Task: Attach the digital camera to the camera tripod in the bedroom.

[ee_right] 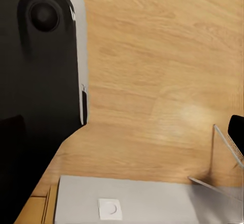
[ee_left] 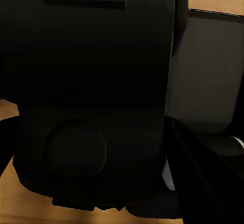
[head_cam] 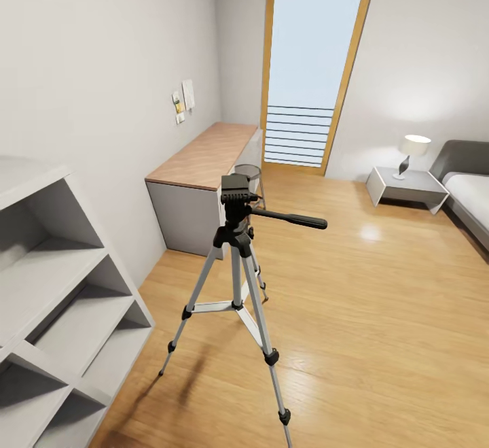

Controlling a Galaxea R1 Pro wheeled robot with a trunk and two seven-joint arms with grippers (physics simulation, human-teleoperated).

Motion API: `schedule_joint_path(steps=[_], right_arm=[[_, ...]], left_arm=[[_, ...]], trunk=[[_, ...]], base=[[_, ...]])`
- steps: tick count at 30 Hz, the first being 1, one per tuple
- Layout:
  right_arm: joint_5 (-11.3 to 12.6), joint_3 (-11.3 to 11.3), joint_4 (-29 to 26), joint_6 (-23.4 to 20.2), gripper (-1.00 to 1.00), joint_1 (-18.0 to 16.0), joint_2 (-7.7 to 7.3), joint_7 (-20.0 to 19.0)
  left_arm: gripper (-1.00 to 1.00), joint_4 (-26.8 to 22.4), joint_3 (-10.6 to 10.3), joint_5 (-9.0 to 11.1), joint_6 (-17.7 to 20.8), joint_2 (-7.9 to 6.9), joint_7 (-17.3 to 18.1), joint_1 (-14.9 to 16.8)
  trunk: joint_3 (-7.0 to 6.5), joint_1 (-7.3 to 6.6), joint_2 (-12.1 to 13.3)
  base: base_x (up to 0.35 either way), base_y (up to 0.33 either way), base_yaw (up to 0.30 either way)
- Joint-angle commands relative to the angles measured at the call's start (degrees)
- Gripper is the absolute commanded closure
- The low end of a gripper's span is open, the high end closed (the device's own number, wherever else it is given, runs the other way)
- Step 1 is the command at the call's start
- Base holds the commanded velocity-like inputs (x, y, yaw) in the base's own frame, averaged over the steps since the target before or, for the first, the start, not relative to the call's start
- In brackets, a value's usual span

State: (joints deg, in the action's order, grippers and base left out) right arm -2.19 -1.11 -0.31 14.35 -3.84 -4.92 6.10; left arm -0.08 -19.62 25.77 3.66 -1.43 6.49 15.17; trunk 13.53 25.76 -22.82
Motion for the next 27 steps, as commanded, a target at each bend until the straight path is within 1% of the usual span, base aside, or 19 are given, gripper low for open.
schedule_joint_path(steps=[1,6,11,15,26,27], right_arm=[[-0.57,-0.10,0.01,0.51,-1.00,-0.06,0.00,0.16],[-2.19,-0.22,-0.60,2.12,-1.00,-0.04,0.00,-0.14],[-3.81,-0.34,-2.21,1.95,-1.00,-0.03,0.06,-0.36],[-5.10,-0.43,-3.50,0.78,-1.00,-0.03,0.08,-0.69],[-8.65,-0.64,-7.04,-2.75,-1.00,-0.03,0.08,-4.22],[-11.27,-0.71,-39.74,-24.61,-1.00,-0.03,0.06,-7.47]], left_arm=[[1.00,-0.01,-0.42,0.51,0.22,-0.03,0.19,0.04],[1.00,-0.01,-0.42,0.51,0.21,-0.05,0.19,0.04],[1.00,-0.01,-0.42,0.51,0.20,-0.04,0.19,0.04],[1.00,-0.01,-0.42,0.51,0.20,-0.05,0.19,0.04],[1.00,-0.01,-0.42,0.51,0.20,-0.06,0.19,0.04],[1.00,-0.01,-0.42,0.51,0.20,-0.06,0.19,0.04]], trunk=[[0.10,0.03,-0.10],[0.10,0.03,-0.10],[0.10,0.03,-0.10],[0.10,0.03,-0.10],[0.10,0.03,-0.10],[0.10,0.03,-0.10]], base=[[0.000,0.000,0.000],[0.000,0.000,0.000],[0.000,0.000,0.000],[0.000,0.000,0.000],[0.000,0.000,0.000],[0.000,0.000,0.000]])
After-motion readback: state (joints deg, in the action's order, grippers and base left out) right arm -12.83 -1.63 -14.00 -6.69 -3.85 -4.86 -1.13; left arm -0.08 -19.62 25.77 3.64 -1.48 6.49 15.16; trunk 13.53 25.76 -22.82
